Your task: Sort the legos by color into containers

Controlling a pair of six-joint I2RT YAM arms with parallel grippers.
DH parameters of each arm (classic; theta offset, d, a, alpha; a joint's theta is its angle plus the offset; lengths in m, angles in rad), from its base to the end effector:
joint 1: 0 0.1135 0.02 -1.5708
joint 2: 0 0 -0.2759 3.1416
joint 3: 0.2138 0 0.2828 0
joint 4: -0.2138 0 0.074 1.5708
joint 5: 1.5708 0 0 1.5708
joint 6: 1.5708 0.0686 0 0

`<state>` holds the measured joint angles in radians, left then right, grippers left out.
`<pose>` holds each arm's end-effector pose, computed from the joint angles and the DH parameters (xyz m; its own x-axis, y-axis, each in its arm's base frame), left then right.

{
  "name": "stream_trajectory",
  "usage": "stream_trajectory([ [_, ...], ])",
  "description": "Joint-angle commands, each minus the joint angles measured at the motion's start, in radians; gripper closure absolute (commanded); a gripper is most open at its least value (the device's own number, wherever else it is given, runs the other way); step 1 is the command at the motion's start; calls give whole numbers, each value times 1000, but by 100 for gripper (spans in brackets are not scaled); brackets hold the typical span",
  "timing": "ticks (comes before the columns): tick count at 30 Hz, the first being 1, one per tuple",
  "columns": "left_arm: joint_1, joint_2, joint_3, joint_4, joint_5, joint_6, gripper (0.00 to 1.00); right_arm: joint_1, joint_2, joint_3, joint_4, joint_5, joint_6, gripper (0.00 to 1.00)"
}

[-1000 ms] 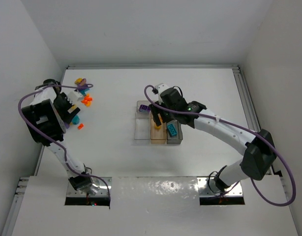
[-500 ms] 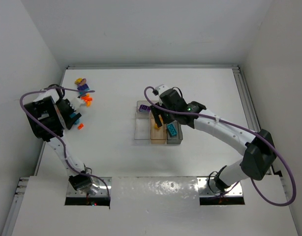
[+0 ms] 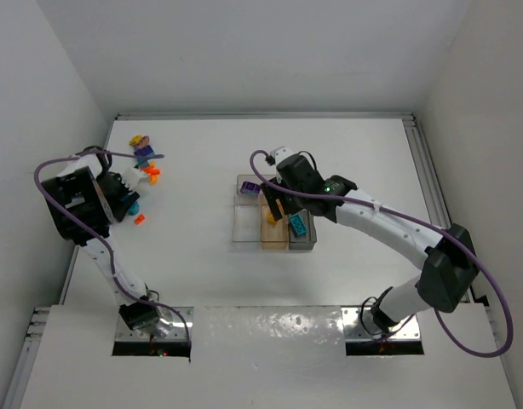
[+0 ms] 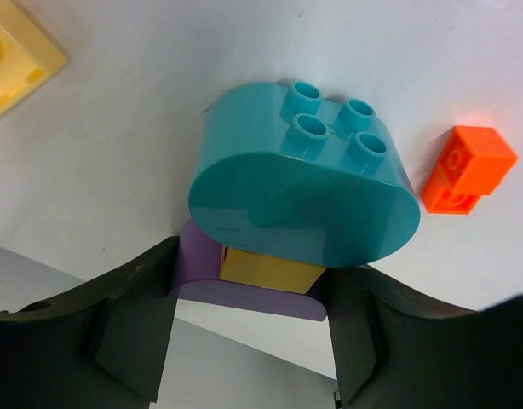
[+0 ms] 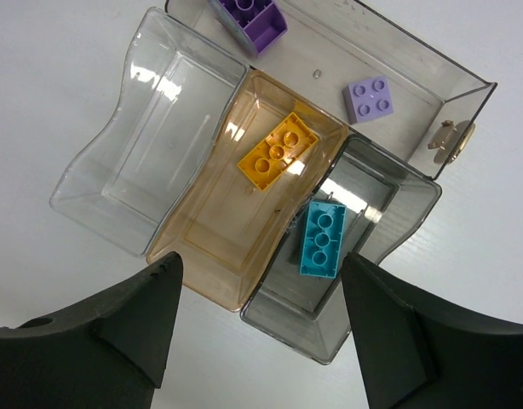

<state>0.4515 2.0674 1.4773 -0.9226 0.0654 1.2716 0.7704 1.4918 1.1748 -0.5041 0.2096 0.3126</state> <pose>0.3823 0.1804 0.1099 -0.6775 0.7312 -0.0795 0.7311 0.6814 0.0363 0.2795 0.2514 0.2561 -0.6780 -0.2388 -0.6952 -0.3898 0.9186 0.0647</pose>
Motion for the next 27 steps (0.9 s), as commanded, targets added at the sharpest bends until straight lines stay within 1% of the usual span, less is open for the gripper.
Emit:
stream_trajectory([
  [1,-2,-81,4,-19,66,-32,88,12,-31,51,6,25,-7,26],
  [6,-31,-171,49,-61,164,-90,98,12,-47,85,25,16,19,26],
  [7,-51,-212,64,-64,201,-113,100,10,-51,92,42,-1,23,25],
  [9,-77,-277,77,-59,243,-139,100,12,-62,120,65,-24,43,24],
  [11,-138,-325,86,-42,257,-179,100,10,-65,144,91,-59,69,21],
  [12,-164,-372,84,-33,258,-195,100,10,-64,172,99,-68,80,21],
  [13,-221,-398,78,-22,266,-222,100,10,-59,186,110,-78,94,19],
  [14,-250,-421,74,2,277,-232,100,10,-56,201,130,-96,115,19],
  [15,-276,-469,68,16,306,-242,100,10,-51,229,140,-104,128,18],
  [16,-327,-493,54,34,324,-273,100,10,-39,243,154,-111,141,17],
  [18,-371,-558,25,89,387,-301,100,9,-21,293,194,-131,192,15],
  [20,-428,-592,5,137,425,-340,100,6,22,341,217,-160,248,14],
  [21,-442,-619,-5,148,447,-354,100,4,39,395,222,-197,266,12],
  [22,-491,-631,-18,152,453,-370,100,4,56,420,237,-206,276,11],
  [23,-511,-635,-17,146,458,-380,100,4,80,439,251,-208,307,11],
  [25,-551,-641,-6,131,477,-412,100,6,93,453,304,-237,328,11],
  [27,-569,-641,-3,105,507,-428,100,3,105,451,317,-217,353,13],
])
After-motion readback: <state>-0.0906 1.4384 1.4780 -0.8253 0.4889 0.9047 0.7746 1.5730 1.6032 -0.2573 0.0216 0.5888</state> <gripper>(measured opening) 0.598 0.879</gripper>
